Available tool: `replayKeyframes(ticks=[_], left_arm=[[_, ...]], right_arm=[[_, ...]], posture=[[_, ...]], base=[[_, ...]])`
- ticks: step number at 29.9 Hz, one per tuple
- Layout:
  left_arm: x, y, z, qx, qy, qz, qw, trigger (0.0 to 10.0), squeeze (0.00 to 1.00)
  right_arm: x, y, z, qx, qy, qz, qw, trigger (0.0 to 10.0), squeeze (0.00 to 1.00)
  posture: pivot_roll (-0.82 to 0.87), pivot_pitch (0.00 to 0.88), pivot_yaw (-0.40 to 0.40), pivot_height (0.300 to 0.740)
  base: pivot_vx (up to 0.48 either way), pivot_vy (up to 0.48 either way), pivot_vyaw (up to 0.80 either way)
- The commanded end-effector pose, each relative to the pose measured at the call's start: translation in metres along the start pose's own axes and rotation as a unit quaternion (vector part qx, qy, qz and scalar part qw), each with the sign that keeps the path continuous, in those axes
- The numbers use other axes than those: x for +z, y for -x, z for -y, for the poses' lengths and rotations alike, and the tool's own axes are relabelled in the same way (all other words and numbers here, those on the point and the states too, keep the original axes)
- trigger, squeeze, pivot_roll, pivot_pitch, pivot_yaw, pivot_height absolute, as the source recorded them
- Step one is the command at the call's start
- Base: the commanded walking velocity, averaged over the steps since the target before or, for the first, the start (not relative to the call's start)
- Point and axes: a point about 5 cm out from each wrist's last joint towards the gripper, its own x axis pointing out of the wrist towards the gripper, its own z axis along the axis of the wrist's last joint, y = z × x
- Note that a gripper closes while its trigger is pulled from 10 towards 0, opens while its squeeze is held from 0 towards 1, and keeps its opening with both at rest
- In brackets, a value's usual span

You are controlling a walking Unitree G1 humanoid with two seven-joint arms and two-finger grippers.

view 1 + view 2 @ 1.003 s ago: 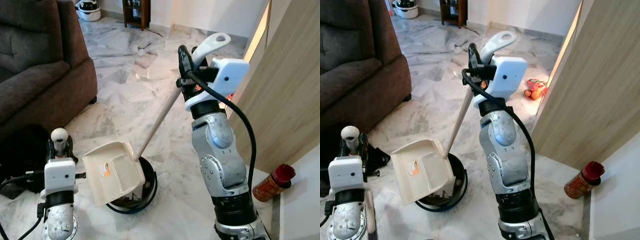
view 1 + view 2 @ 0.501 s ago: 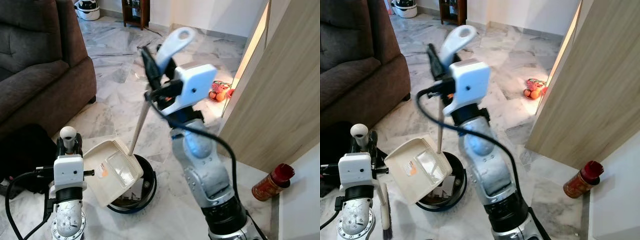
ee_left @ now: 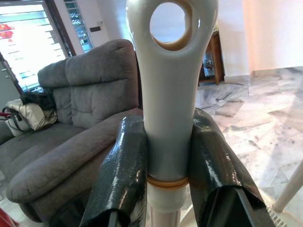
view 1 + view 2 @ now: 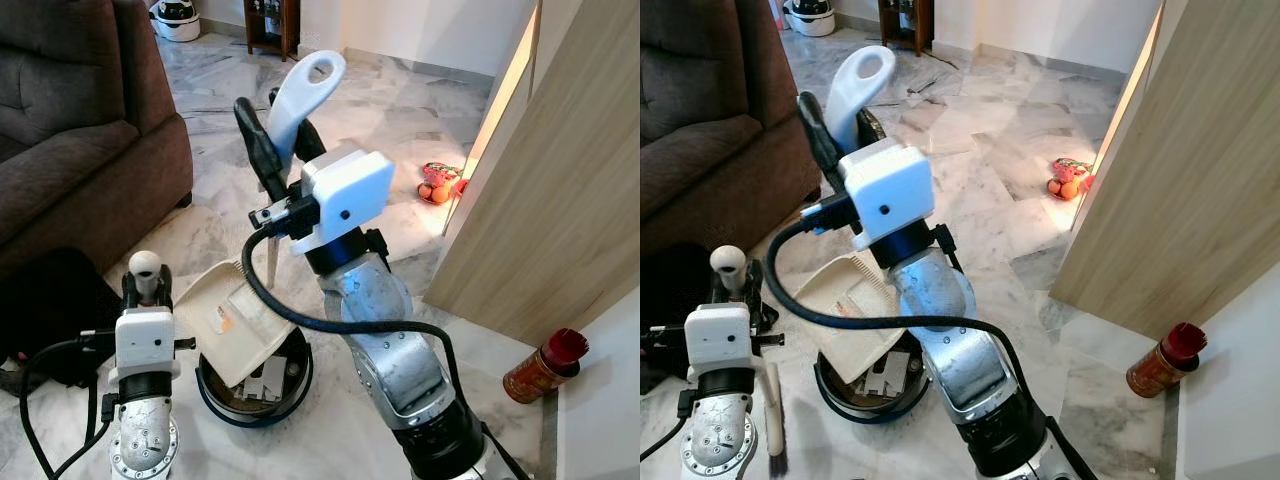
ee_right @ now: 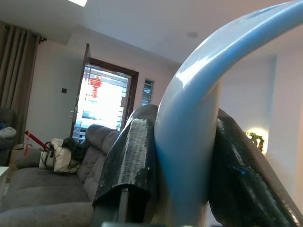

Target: Sweep floor

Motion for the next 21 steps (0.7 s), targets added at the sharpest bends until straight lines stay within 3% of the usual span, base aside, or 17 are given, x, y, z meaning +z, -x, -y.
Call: replayKeyframes(ticks=[1,11,21], left_arm=[[0.004,-0.003,0.001,-0.002,-0.012,0.013,1.000,10.0,0.00],[0.003,-0.003,0.002,-0.007,-0.009,0.011,1.000,10.0,0.00],[0.004,-0.005,0.003,-0.007,-0.008,0.015,1.000,10.0,0.00]], right_arm=[[0.020,-0.006,-0.009,0.009,0.000,0.059,0.998,10.0,0.00],[0.017,0.000,-0.019,0.054,0.055,0.063,0.995,10.0,0.00],[0.015,0.002,-0.020,0.064,0.076,0.066,0.993,10.0,0.00]], posture=[[0.19,0.078,-0.040,0.740],[0.19,0.084,-0.042,0.740],[0.19,0.083,-0.040,0.740]], base=[[0.000,0.000,0.00],[0.000,0.000,0.00],[0.000,0.000,0.00]])
